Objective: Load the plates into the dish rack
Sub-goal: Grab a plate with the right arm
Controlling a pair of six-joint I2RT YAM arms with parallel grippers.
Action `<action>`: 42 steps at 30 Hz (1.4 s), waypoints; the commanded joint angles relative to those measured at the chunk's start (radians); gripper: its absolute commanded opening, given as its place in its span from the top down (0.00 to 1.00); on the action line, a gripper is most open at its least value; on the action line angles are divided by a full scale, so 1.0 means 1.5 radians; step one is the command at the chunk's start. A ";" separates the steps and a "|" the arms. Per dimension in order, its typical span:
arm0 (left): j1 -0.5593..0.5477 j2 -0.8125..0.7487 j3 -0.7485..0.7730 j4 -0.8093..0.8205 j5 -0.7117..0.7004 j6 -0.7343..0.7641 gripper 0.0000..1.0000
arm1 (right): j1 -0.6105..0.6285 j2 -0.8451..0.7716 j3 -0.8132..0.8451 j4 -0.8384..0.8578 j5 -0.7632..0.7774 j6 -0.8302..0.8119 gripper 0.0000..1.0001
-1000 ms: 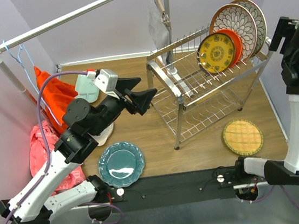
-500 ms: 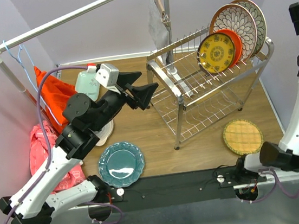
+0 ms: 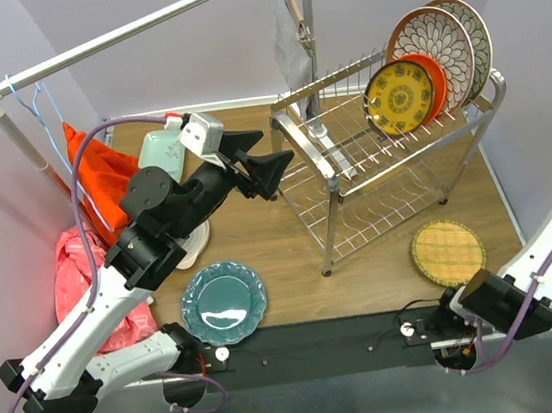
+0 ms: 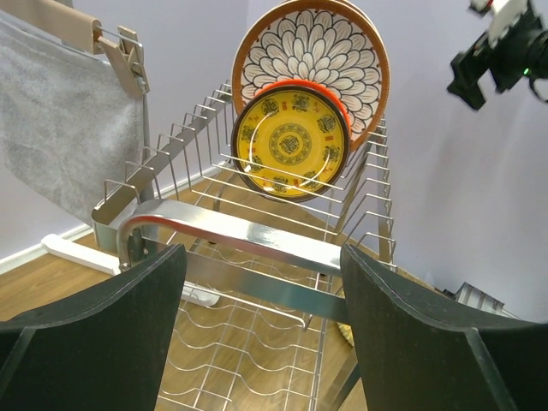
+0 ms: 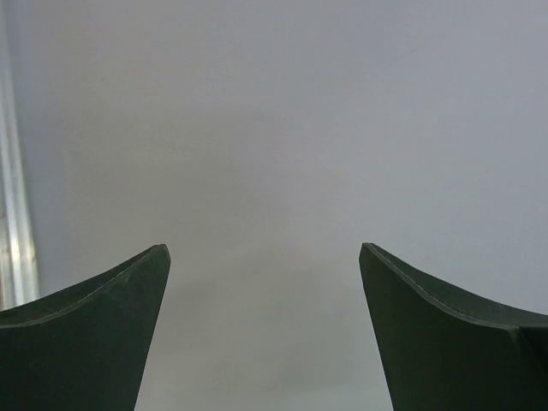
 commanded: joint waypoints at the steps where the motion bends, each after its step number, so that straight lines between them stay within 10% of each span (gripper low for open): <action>1: 0.007 -0.005 0.021 0.000 0.002 -0.002 0.18 | -0.025 -0.074 -0.116 -0.090 -0.116 -0.071 0.00; 15: 0.011 0.015 0.046 -0.016 0.012 -0.010 0.18 | -0.034 -0.024 -0.306 -0.426 -0.144 -0.185 0.00; 42: 0.018 0.049 0.068 -0.017 0.029 -0.035 0.19 | -0.085 0.248 -0.513 -0.242 -0.156 -0.163 0.13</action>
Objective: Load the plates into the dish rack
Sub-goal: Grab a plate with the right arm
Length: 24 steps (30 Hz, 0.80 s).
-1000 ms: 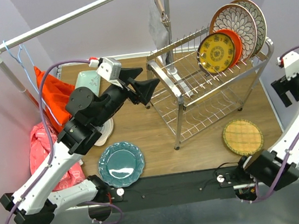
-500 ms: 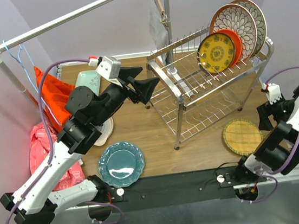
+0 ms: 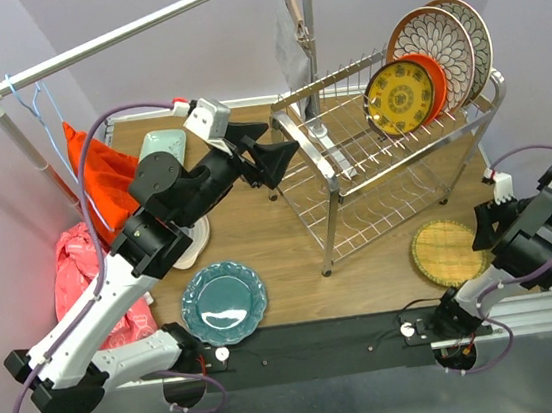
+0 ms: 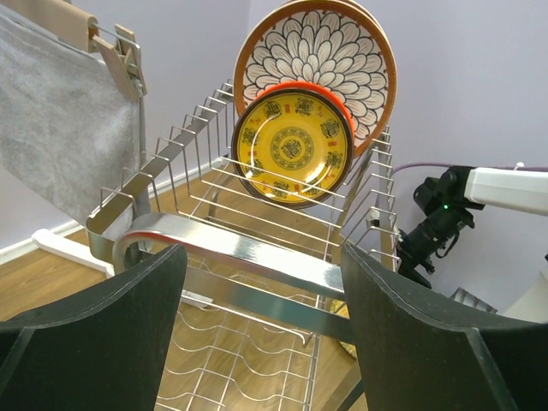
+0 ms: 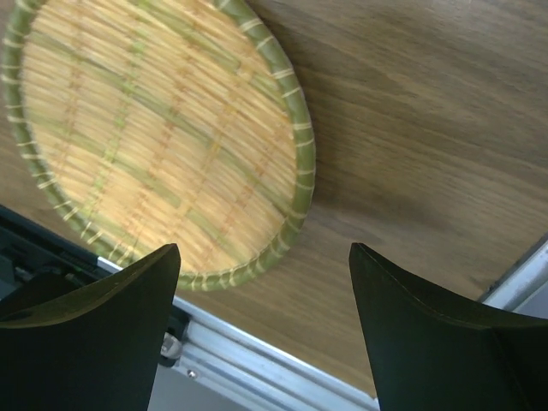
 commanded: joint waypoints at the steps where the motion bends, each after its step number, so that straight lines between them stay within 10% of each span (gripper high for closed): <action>1: 0.004 0.007 0.025 -0.003 0.020 -0.010 0.19 | -0.005 0.052 -0.027 0.077 0.012 0.032 0.14; 24: 0.004 0.010 0.014 0.005 0.020 -0.030 0.19 | -0.005 0.110 -0.097 0.098 -0.021 0.043 0.39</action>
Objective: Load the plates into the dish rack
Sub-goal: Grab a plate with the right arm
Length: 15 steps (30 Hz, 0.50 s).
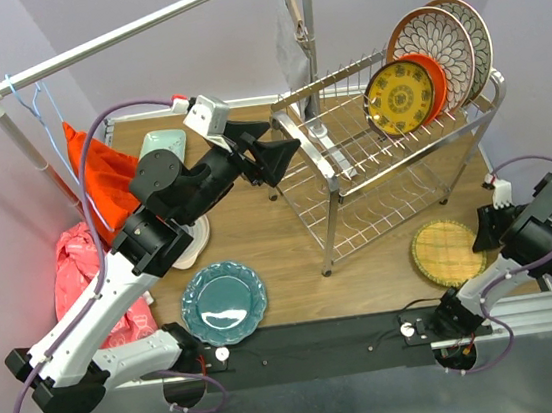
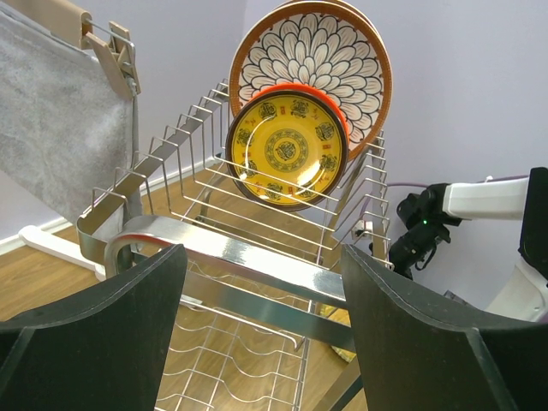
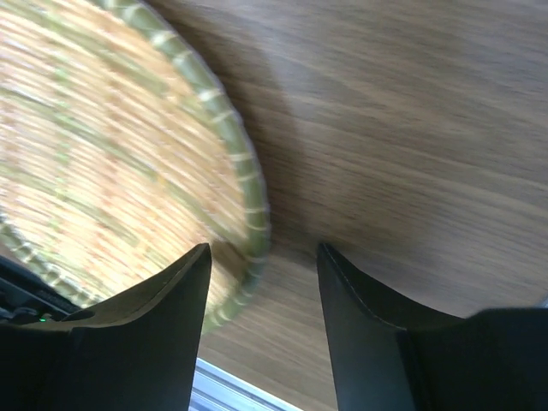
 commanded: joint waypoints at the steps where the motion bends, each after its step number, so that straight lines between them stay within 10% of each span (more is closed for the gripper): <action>1: 0.003 -0.001 0.002 0.008 0.016 -0.006 0.19 | 0.002 0.014 -0.069 -0.018 -0.025 -0.014 0.42; 9: 0.003 -0.002 -0.002 0.014 0.020 -0.005 0.19 | 0.002 0.002 -0.103 -0.012 -0.020 -0.015 0.50; 15: 0.003 -0.010 -0.004 0.014 0.018 -0.003 0.19 | 0.002 0.019 -0.085 0.012 -0.021 0.042 0.86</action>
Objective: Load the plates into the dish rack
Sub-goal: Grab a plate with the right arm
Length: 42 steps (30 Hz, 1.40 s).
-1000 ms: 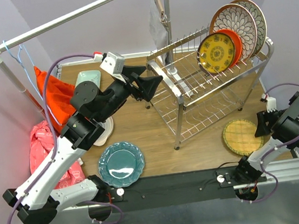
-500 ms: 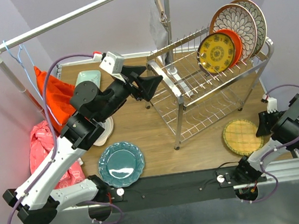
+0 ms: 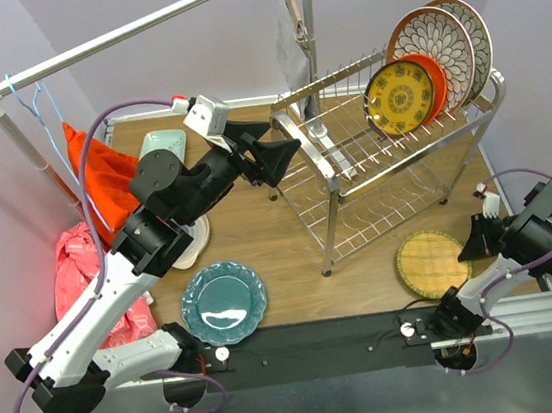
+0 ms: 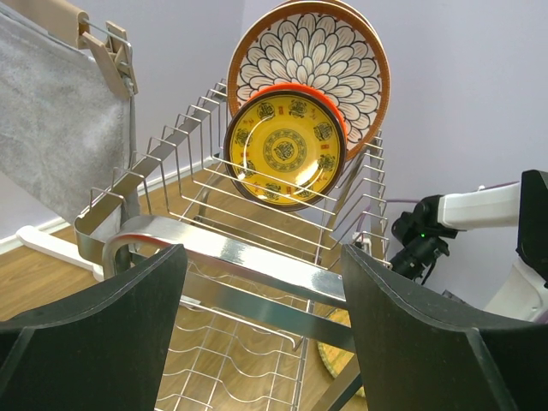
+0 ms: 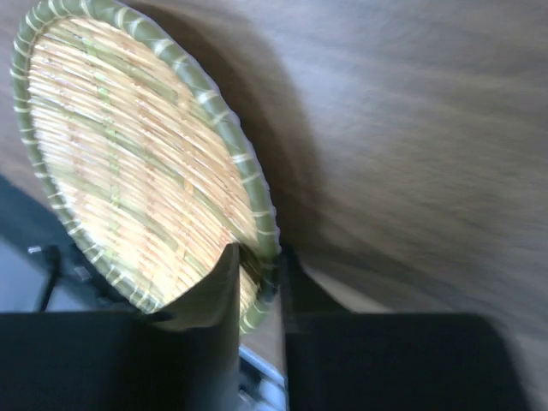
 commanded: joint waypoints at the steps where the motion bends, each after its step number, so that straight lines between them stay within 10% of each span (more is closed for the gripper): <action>1: 0.003 -0.013 -0.005 0.013 0.014 -0.001 0.19 | 0.001 0.028 -0.012 0.052 0.031 0.029 0.90; 42: 0.003 -0.052 0.009 0.043 0.041 0.061 0.19 | 0.001 -0.388 0.564 -0.053 0.115 0.141 0.99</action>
